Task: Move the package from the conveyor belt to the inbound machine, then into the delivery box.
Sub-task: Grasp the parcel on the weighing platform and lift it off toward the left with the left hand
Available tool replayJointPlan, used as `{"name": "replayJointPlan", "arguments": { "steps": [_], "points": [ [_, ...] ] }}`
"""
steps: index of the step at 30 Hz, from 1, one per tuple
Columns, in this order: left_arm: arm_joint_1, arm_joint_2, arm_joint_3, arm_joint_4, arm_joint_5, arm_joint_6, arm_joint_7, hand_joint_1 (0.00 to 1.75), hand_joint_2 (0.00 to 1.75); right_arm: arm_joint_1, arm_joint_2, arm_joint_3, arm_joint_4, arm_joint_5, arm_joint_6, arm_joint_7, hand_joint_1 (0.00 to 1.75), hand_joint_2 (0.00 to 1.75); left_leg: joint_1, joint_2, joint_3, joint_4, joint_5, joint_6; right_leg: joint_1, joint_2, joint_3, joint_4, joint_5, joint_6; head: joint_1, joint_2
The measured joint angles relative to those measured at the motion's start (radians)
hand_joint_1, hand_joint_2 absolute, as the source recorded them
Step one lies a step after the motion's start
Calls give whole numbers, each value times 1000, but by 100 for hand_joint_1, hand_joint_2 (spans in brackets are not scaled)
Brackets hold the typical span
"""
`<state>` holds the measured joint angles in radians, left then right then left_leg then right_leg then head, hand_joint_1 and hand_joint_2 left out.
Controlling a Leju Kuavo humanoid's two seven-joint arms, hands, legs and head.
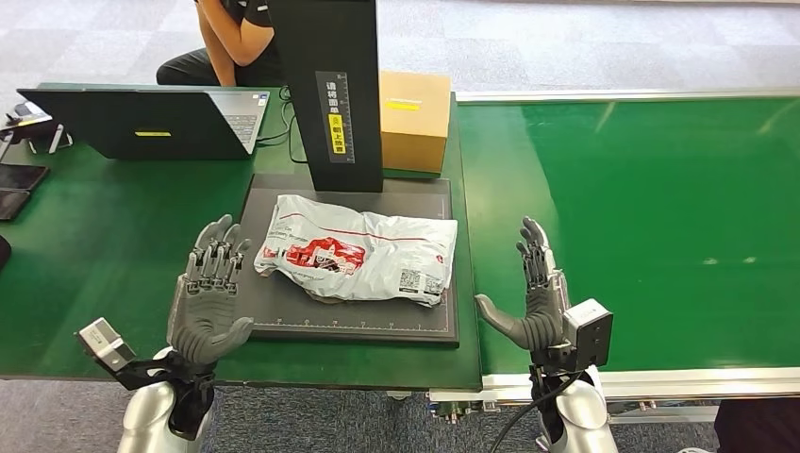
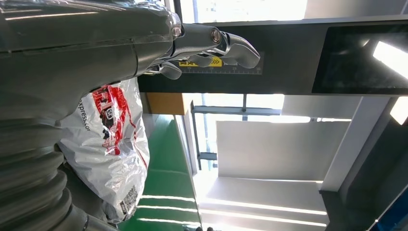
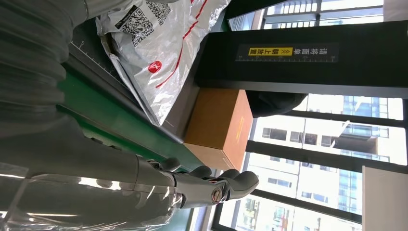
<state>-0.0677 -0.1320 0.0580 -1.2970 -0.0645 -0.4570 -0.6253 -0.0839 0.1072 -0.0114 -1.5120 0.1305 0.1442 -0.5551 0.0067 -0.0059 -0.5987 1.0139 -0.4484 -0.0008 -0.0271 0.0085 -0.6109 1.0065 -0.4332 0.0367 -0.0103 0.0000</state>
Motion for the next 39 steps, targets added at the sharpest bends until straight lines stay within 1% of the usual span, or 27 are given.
{"name": "replayJointPlan", "arguments": {
  "steps": [25, 29, 32, 34, 36, 39],
  "points": [
    [-7, 0, 4, 0, -11, 3, 14, 0, 175, -3, 0, 0, 10, 0, 3, 2, 0, 175, 0, 0, 0, 0, 0, 0, 0, 0, 0, 0, 0, 0, 0, 0],
    [-11, 0, 4, 0, -27, 15, 18, 0, 175, -5, 0, 0, 10, 0, 3, 2, 0, 175, 0, 0, 0, 0, 0, 0, 0, 0, 0, 0, 0, 0, 0, 0],
    [-16, 0, 3, 0, -73, 50, 27, 0, 175, -5, 0, 0, 10, 0, 5, 2, 0, 175, 0, 0, 0, 0, 0, 0, 0, 0, 0, 0, 0, 0, 0, 0],
    [-20, 0, -2, 0, -126, 96, 31, 0, 175, -5, 0, -1, 10, 0, 7, 3, 0, 175, 0, 0, 0, 0, 0, 0, 0, 0, 0, 0, 0, 0, 0, 0],
    [-25, 0, -11, 0, -192, 158, 33, 0, 175, -5, 0, -1, 10, 0, 9, 4, 0, 175, 0, 0, 0, 0, 0, 0, 0, 0, 0, 0, 0, 0, 0, 0],
    [-41, 0, -35, 1, -324, 288, 44, 0, 175, -5, 0, -1, 10, 1, 14, 5, 0, 175, 0, 0, 0, 0, 0, 0, 0, 0, 0, 0, 0, 0, 0, 0]
  ]
}}
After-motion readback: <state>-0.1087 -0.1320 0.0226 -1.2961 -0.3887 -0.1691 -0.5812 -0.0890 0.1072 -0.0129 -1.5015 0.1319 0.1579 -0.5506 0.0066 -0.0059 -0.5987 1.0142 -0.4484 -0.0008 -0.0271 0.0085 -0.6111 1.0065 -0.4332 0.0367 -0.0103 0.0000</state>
